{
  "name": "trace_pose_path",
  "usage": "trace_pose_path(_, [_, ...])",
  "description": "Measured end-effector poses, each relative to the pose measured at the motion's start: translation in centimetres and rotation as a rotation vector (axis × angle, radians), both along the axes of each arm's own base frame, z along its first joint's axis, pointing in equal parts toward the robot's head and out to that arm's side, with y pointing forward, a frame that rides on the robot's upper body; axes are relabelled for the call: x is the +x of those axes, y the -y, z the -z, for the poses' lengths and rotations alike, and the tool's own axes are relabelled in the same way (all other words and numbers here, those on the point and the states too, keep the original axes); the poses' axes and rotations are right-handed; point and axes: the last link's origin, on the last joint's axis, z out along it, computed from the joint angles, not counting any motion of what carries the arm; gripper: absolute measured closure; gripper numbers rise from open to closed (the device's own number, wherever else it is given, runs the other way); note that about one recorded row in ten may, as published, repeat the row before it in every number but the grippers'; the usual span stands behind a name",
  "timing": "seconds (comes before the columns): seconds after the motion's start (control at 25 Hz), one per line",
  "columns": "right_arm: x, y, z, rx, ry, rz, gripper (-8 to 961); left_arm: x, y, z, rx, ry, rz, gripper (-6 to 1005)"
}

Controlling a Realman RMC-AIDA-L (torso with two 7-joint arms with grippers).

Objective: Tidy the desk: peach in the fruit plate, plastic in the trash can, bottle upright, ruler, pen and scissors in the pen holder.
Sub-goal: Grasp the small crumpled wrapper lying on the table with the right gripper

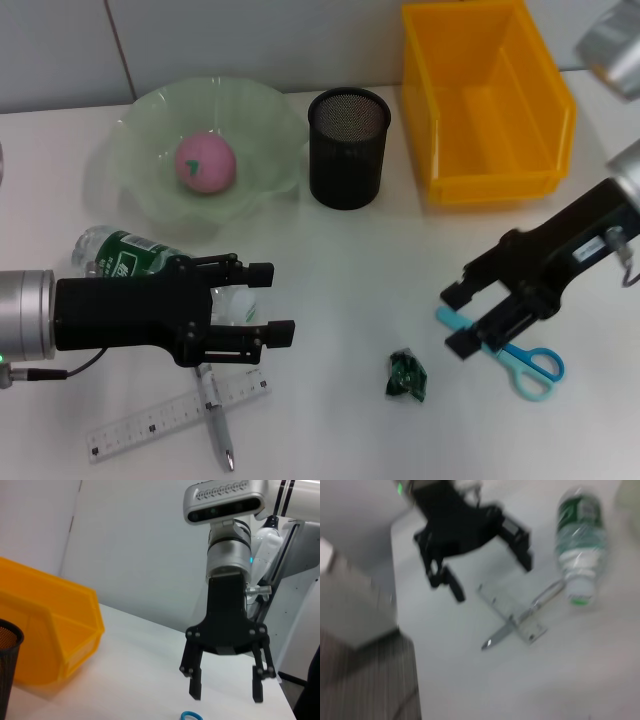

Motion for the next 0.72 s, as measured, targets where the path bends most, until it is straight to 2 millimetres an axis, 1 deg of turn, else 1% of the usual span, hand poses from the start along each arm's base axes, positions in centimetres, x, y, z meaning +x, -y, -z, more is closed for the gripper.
trace_pose_path(0.04, [-0.2,0.0,0.5,-0.01,0.019,-0.019,179,0.0,0.0,0.0,0.0,0.0,0.0,180])
trace_pose_path(0.08, [-0.6,-0.1,1.4,-0.02,0.058,-0.056,179,0.0,0.0,0.0,0.002,0.002,-0.003,180])
trace_pose_path(0.12, [-0.6,-0.1,1.4,-0.02,0.058,-0.056,179,0.0,0.1,0.1,0.002,0.004,-0.005,180])
trace_pose_path(0.24, [-1.0,-0.1,2.6,-0.016,0.097,-0.11,179,-0.1,0.1,0.1,0.002,0.005,-0.007,180])
trace_pose_path(0.28, [-1.1,0.0,3.4,-0.012,0.122,-0.146,179,-0.1,0.1,0.1,0.002,0.005,-0.007,181])
trace_pose_path(0.32, [-1.1,0.0,3.4,-0.012,0.122,-0.146,179,0.0,0.2,0.2,0.003,0.012,-0.01,181])
trace_pose_path(0.4, [-1.1,0.1,4.1,-0.011,0.14,-0.173,179,0.0,0.2,0.3,0.003,0.014,-0.012,181])
trace_pose_path(0.48, [-0.9,0.3,5.2,-0.008,0.166,-0.208,178,0.0,0.2,0.3,0.004,0.015,-0.014,181])
trace_pose_path(0.52, [-0.9,0.3,5.2,-0.008,0.166,-0.208,178,0.0,0.2,0.3,0.004,0.015,-0.014,181])
trace_pose_path(0.72, [-0.7,0.4,6.4,0.006,0.184,-0.248,178,0.1,0.2,0.5,0.005,0.018,-0.017,180])
